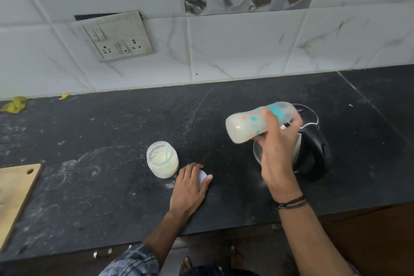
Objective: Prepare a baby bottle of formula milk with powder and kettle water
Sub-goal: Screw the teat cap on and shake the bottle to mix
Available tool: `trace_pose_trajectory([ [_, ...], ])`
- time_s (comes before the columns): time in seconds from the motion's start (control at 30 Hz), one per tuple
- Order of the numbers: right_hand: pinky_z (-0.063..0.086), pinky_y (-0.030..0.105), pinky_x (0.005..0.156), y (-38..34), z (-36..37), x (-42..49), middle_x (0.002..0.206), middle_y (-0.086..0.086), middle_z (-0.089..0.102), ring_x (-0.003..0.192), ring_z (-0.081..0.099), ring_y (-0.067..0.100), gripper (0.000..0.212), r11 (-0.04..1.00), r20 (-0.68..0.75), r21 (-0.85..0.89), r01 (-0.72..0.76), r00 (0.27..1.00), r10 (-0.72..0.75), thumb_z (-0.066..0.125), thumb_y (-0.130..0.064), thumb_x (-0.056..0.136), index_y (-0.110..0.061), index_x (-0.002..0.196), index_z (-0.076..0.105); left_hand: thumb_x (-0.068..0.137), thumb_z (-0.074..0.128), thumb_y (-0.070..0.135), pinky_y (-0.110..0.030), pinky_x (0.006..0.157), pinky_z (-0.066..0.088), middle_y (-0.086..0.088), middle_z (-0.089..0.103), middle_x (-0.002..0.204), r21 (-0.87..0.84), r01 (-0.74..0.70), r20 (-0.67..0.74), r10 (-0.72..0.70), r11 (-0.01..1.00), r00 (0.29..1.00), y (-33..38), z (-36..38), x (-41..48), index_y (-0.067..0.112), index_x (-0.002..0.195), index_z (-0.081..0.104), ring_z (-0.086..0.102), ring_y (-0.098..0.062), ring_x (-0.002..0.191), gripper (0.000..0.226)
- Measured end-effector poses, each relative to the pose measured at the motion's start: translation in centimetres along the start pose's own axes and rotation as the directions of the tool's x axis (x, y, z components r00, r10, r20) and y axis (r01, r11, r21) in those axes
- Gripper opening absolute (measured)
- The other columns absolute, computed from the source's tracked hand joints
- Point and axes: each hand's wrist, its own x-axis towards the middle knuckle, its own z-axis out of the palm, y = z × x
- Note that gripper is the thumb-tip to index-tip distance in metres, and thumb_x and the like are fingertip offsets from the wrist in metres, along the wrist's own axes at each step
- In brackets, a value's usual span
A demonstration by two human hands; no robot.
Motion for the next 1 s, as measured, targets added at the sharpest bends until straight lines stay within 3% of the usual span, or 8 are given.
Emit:
trace_pose_trajectory([
  [0.07,0.06,0.034,0.068,0.2,0.0,0.0,0.122,-0.003,0.063,0.098,0.072,0.007,0.054,0.999,-0.031,0.023,0.032,0.999,-0.032,0.07,-0.013,0.095,-0.022,0.139,0.04,0.104,0.037,0.062,-0.032,0.108,0.042,0.004,0.057,0.13,0.005,0.002,0.004,-0.002,1.0,1.0,0.1,0.0,0.0,0.019,0.128,0.059,0.051,-0.015,0.12,0.054],
  [0.17,0.061,0.039,0.071,0.5,0.2,-0.5,0.103,-0.012,0.07,0.093,0.072,0.009,0.056,0.992,0.151,-0.126,-0.011,0.988,0.03,0.072,-0.01,0.093,-0.025,0.137,0.042,0.104,0.037,0.063,-0.033,0.109,0.042,0.004,0.057,0.131,0.004,-0.001,0.011,0.001,1.0,1.0,-0.1,-0.1,0.0,0.019,0.129,0.059,0.05,-0.015,0.121,0.055],
  [0.3,0.061,0.034,0.069,-0.2,0.1,-0.4,0.124,0.002,0.062,0.102,0.071,0.012,0.058,0.998,0.005,0.063,0.008,1.0,-0.009,0.07,-0.012,0.095,-0.021,0.143,0.038,0.104,0.038,0.062,-0.033,0.11,0.041,0.003,0.058,0.132,0.009,0.007,0.008,-0.007,1.0,1.0,0.1,0.0,0.1,0.018,0.131,0.059,0.051,-0.016,0.123,0.056],
  [0.47,0.061,0.034,0.069,-0.6,0.0,-0.4,0.121,-0.002,0.061,0.108,0.069,0.016,0.057,0.994,0.089,-0.084,-0.07,0.993,0.077,0.073,-0.015,0.093,-0.028,0.138,0.041,0.103,0.039,0.062,-0.032,0.109,0.041,0.004,0.058,0.132,-0.005,0.003,0.003,-0.003,1.0,1.0,0.0,-0.1,0.0,0.018,0.13,0.058,0.051,-0.016,0.121,0.054],
  [0.6,0.061,0.035,0.07,-1.1,0.1,-0.1,0.127,0.002,0.06,0.108,0.07,0.017,0.057,0.993,-0.04,0.121,-0.016,0.999,0.021,0.071,-0.018,0.095,-0.023,0.142,0.037,0.103,0.038,0.062,-0.031,0.108,0.041,0.003,0.059,0.132,-0.002,0.007,0.001,-0.007,1.0,1.0,0.3,-0.1,-0.1,0.016,0.132,0.057,0.051,-0.016,0.121,0.057],
  [0.73,0.061,0.036,0.069,-0.4,0.3,-0.4,0.119,-0.001,0.063,0.106,0.071,0.017,0.057,0.992,0.119,-0.115,-0.057,0.99,0.071,0.074,-0.017,0.092,-0.027,0.138,0.042,0.103,0.039,0.062,-0.032,0.109,0.041,0.003,0.058,0.132,-0.016,0.003,0.009,-0.003,1.0,1.0,0.1,-0.3,-0.1,0.018,0.132,0.057,0.05,-0.016,0.122,0.056],
  [0.87,0.061,0.034,0.069,-0.9,0.3,0.0,0.124,0.002,0.062,0.104,0.072,0.015,0.058,0.995,-0.052,0.098,-0.005,0.999,0.01,0.07,-0.016,0.096,-0.022,0.143,0.037,0.103,0.039,0.061,-0.034,0.108,0.042,0.005,0.058,0.133,-0.024,0.021,0.014,-0.021,0.999,1.0,0.2,-0.2,0.0,0.018,0.131,0.057,0.051,-0.016,0.123,0.054],
  [1.0,0.061,0.034,0.068,-0.5,0.3,-0.1,0.12,-0.001,0.063,0.106,0.071,0.016,0.057,0.994,0.104,-0.103,-0.043,0.993,0.053,0.073,-0.015,0.093,-0.026,0.139,0.041,0.103,0.039,0.06,-0.034,0.109,0.042,0.005,0.058,0.133,-0.034,0.022,0.022,-0.022,0.999,1.0,0.1,-0.3,0.0,0.02,0.131,0.057,0.05,-0.016,0.123,0.052],
])
